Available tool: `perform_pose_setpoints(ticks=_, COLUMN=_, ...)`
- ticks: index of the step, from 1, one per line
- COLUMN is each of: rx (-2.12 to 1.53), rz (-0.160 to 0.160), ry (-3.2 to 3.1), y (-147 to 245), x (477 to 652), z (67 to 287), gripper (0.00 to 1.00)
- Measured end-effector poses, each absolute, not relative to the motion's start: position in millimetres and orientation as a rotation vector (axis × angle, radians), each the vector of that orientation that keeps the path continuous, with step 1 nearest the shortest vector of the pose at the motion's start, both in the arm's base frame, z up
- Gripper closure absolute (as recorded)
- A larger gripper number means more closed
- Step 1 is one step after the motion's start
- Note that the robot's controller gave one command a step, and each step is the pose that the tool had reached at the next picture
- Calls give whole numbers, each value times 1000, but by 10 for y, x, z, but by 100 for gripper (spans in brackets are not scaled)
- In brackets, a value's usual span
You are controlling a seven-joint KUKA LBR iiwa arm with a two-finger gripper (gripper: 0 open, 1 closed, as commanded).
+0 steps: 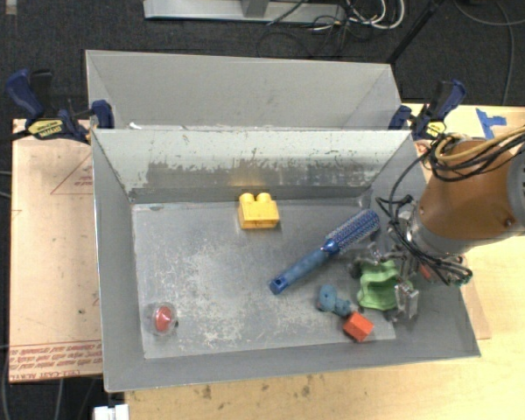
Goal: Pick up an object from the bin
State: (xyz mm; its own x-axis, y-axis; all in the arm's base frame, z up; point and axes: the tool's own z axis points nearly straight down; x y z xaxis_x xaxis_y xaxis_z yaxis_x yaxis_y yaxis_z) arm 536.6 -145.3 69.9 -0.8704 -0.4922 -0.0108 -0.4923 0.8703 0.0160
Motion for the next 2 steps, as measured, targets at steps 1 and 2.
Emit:
perform_pose_setpoints(ticks=1, rx=-795, rz=30, ry=3031, y=-1447, x=5371, z=700, gripper=0)
perform_pose_setpoints(ticks=2, rx=-798, rz=46, ry=3028, y=-1383, x=5380, z=701, gripper=100)
